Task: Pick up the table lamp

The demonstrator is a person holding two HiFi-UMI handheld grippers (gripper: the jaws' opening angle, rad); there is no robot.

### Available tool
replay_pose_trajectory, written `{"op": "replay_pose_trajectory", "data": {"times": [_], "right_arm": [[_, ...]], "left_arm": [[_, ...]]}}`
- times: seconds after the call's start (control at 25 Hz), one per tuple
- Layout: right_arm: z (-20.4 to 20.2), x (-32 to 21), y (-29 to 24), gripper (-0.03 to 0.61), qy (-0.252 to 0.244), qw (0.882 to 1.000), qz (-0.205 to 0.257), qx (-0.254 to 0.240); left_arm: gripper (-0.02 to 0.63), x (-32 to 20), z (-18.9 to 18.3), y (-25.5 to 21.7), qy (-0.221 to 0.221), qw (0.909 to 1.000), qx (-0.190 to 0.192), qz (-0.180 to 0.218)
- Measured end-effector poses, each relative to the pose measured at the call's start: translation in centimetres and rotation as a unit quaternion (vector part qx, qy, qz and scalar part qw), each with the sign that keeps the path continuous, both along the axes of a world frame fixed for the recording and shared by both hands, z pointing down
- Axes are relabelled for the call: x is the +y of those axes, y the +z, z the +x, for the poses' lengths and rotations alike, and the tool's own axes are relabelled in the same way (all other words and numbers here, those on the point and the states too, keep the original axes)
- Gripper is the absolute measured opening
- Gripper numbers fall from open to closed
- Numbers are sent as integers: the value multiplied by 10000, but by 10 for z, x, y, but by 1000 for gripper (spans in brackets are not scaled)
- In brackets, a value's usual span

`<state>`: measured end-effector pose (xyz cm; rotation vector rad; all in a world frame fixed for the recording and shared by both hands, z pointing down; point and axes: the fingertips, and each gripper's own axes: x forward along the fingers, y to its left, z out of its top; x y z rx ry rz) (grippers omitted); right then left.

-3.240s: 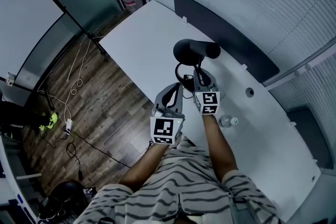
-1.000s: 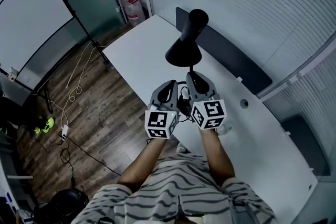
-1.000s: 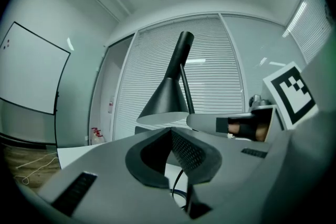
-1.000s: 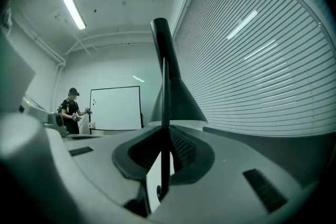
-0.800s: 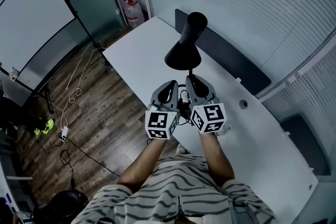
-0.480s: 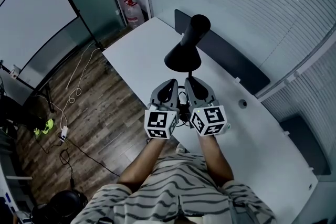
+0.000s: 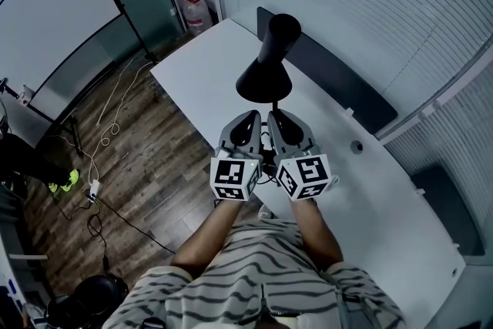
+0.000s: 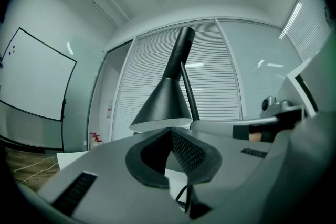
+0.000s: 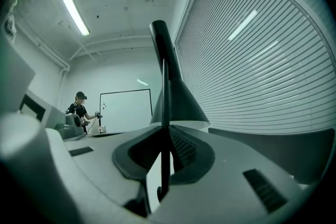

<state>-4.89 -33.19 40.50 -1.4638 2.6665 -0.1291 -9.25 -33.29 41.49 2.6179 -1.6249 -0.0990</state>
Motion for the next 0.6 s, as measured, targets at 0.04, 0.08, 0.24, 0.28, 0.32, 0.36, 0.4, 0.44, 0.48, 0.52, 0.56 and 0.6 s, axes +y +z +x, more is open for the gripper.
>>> {"op": "replay_pose_trajectory", "data": {"times": [0.04, 0.08, 0.24, 0.28, 0.32, 0.36, 0.4, 0.44, 0.48, 0.52, 0.56, 0.6], "right_arm": [[0, 0, 1, 44, -9, 10000, 2, 0], [1, 1, 1, 44, -15, 10000, 3, -6], [0, 4, -2, 44, -28, 10000, 29, -55], [0, 6, -3, 44, -26, 10000, 43, -65], [-1, 7, -3, 44, -23, 10000, 54, -75], [-1, 9, -3, 44, -21, 9999, 62, -83], [-1, 12, -2, 44, -19, 9999, 65, -90], [-2, 14, -1, 44, -18, 9999, 63, -95], [-2, 15, 0, 44, -19, 9999, 55, -97], [-3, 17, 1, 44, -21, 9999, 47, -97], [-3, 17, 1, 44, -23, 9999, 41, -95], [-4, 18, 1, 44, -26, 9999, 35, -92]], "left_arm": [[8, 0, 1, 1, 8, 10000, -10, 12], [8, 1, 2, 1, 12, 10000, -19, 22], [8, 5, 0, -2, -3, 10000, -20, 37], [8, 6, 0, -3, 0, 10000, -25, 41], [8, 8, -1, -3, 5, 10000, -28, 47], [8, 10, -1, -3, 8, 10000, -33, 53], [8, 12, -2, -3, 10, 10000, -38, 58], [8, 14, -2, -2, 15, 10000, -43, 62], [8, 16, -3, -2, 24, 10000, -50, 68], [8, 17, -3, -2, 36, 9999, -60, 79], [8, 18, -2, -3, 49, 9999, -71, 92], [8, 18, -2, -4, 62, 9999, -82, 107]]}}
